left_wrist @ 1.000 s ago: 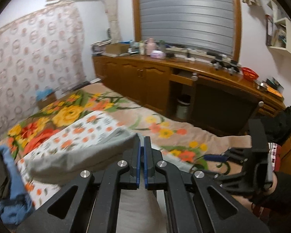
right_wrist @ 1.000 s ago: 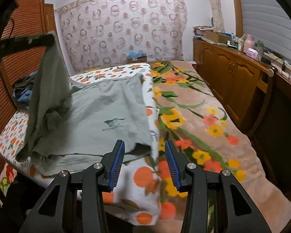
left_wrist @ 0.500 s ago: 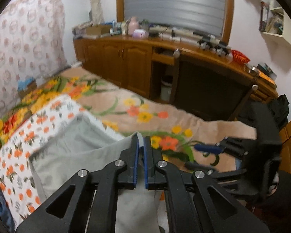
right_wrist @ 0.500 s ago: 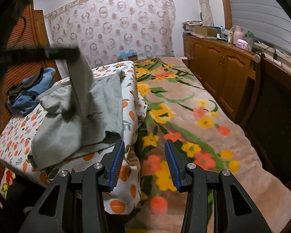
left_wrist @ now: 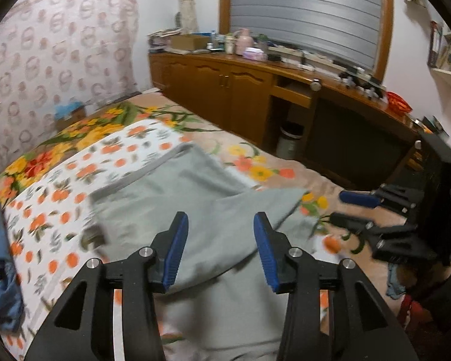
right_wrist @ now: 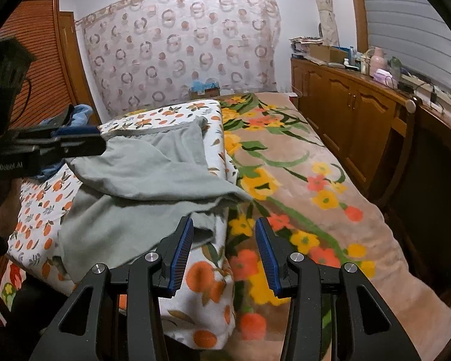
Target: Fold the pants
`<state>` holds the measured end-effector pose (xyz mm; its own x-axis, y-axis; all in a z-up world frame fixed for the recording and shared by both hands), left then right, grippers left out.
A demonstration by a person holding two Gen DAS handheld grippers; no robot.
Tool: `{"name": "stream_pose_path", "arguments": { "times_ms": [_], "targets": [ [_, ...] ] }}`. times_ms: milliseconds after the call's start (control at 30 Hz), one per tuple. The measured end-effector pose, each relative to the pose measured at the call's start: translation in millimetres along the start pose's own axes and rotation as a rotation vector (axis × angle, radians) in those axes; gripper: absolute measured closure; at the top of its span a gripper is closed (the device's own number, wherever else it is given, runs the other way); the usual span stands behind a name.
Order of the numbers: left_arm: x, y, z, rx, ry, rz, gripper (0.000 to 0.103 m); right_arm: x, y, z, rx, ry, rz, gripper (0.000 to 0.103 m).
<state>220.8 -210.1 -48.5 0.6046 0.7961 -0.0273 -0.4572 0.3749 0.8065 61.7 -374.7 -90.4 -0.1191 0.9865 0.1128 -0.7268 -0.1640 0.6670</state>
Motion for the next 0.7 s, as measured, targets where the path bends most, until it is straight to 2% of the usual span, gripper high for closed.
{"name": "stream_pose_path", "arguments": {
  "times_ms": [100,167,300,467,700],
  "targets": [
    [24,1,-19,-0.006,0.027,0.062,0.057,6,-2,8,-0.004,0.022,0.01,0.058],
    [41,2,-31,-0.006,0.054,0.074,0.057,13,-5,15,-0.009,0.044,0.023,0.058],
    [70,-1,-51,0.008,0.112,0.089,0.057,31,-16,29,-0.012,0.095,0.042,0.058],
    [90,-1,-60,0.016,0.14,0.092,0.057,56,-38,50,0.017,0.163,0.087,0.058],
    [114,15,-69,-0.024,0.169,0.084,0.057,85,-61,72,0.069,0.27,0.17,0.058]
  ]
}}
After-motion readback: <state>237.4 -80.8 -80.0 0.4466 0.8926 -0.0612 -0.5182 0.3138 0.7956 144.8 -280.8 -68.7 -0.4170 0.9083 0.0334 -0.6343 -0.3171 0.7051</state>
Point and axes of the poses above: each gripper's, at about its wrist camera, not at the fingertips, and y roughly against the way its jaws point, x to its left, z to its top, the point moved 3 cm from there along -y, roughly the way its jaws point, and after that the axes turned 11 degrees about x, right-handed, at the moved point
